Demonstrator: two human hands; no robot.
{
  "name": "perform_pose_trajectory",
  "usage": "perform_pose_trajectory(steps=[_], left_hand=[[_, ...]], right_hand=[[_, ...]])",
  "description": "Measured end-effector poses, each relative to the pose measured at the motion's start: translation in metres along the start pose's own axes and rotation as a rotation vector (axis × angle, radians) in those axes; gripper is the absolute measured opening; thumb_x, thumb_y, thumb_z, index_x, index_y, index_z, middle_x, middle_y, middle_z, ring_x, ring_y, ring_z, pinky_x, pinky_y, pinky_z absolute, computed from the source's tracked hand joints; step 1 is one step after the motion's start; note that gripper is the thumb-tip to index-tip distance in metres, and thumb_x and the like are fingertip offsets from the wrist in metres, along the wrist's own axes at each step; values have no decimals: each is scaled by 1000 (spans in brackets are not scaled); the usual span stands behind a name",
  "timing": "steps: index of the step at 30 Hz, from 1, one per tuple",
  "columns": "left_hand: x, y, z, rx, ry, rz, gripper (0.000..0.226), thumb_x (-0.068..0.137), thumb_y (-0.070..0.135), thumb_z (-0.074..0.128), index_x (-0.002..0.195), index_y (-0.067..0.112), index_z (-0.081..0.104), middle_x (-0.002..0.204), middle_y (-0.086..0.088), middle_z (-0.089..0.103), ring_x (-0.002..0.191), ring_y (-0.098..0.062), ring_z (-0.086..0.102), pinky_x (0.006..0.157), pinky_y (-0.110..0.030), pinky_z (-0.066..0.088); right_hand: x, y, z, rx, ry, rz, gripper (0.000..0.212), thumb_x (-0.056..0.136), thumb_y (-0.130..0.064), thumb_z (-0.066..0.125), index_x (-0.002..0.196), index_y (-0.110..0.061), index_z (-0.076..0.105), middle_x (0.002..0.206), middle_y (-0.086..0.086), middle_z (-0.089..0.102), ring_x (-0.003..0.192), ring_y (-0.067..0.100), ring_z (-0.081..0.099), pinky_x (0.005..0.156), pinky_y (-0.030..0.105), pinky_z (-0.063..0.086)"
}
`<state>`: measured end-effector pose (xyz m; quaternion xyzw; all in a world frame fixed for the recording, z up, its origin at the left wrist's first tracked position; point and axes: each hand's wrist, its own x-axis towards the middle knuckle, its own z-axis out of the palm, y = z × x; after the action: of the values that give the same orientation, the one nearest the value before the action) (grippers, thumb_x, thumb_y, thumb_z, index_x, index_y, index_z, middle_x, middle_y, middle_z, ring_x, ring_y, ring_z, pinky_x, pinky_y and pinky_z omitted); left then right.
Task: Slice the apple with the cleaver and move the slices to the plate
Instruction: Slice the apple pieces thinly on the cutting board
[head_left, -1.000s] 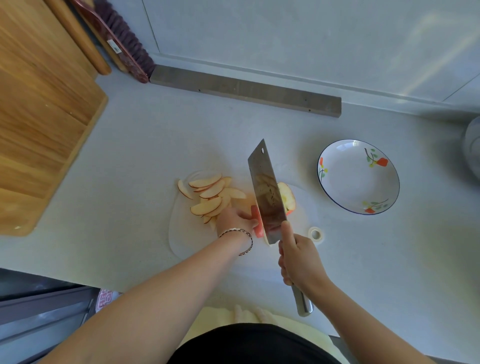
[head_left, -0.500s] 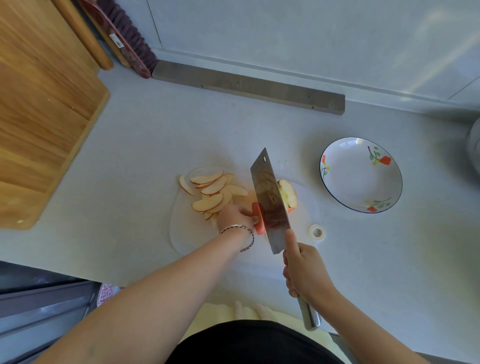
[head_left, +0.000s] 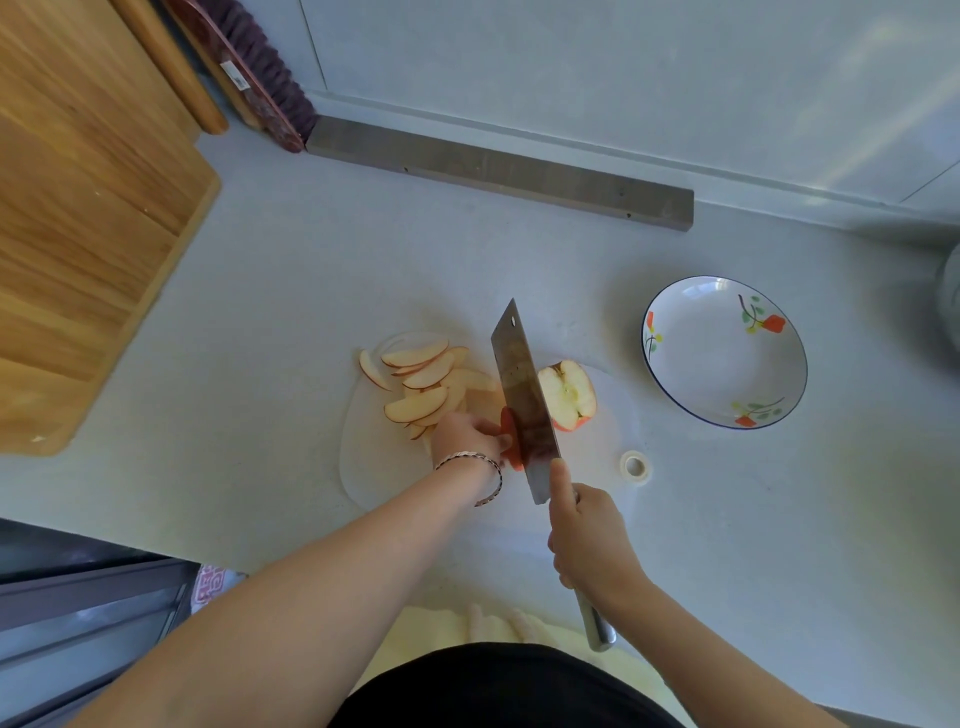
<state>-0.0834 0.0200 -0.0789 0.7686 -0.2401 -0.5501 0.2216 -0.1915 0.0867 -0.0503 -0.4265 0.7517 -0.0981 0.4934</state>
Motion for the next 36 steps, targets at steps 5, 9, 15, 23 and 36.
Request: perform_pose_trajectory(steps=[5, 9, 15, 23, 36], left_hand=[[0, 0, 0, -4, 28, 9, 7, 77, -1, 69, 83, 1, 70, 71, -12, 67, 75, -32, 69, 78, -43, 58], [-1, -2, 2, 4, 20, 26, 5, 77, 1, 69, 80, 4, 71, 66, -6, 65, 72, -28, 66, 79, -44, 57], [-8, 6, 7, 52, 50, 70, 12, 78, 7, 70, 69, 15, 65, 75, -4, 66, 82, -31, 67, 82, -42, 56], [-6, 1, 6, 70, 29, 44, 37, 80, 5, 65, 46, 20, 62, 70, -7, 72, 81, -28, 69, 83, -41, 57], [-5, 1, 7, 12, 20, 13, 39, 80, -1, 64, 48, 20, 58, 55, -6, 65, 82, -32, 69, 85, -46, 55]], right_hand=[[8, -6, 8, 21, 29, -9, 58, 94, -56, 25, 69, -7, 43, 61, 9, 43, 58, 23, 43, 59, 35, 40], [7, -4, 6, 109, 29, 24, 56, 93, -57, 26, 64, -11, 37, 55, 6, 36, 50, 22, 37, 53, 31, 35], [3, -11, -13, 299, -33, 97, 54, 97, -52, 30, 64, -10, 39, 49, 2, 34, 36, 14, 31, 39, 19, 30], [-10, -14, -26, 281, -29, 64, 53, 96, -54, 29, 67, -10, 37, 51, 3, 33, 40, 15, 30, 40, 19, 29], [-11, -12, -23, 179, -53, 90, 54, 95, -54, 27, 69, -9, 40, 53, 4, 36, 40, 14, 33, 39, 18, 32]])
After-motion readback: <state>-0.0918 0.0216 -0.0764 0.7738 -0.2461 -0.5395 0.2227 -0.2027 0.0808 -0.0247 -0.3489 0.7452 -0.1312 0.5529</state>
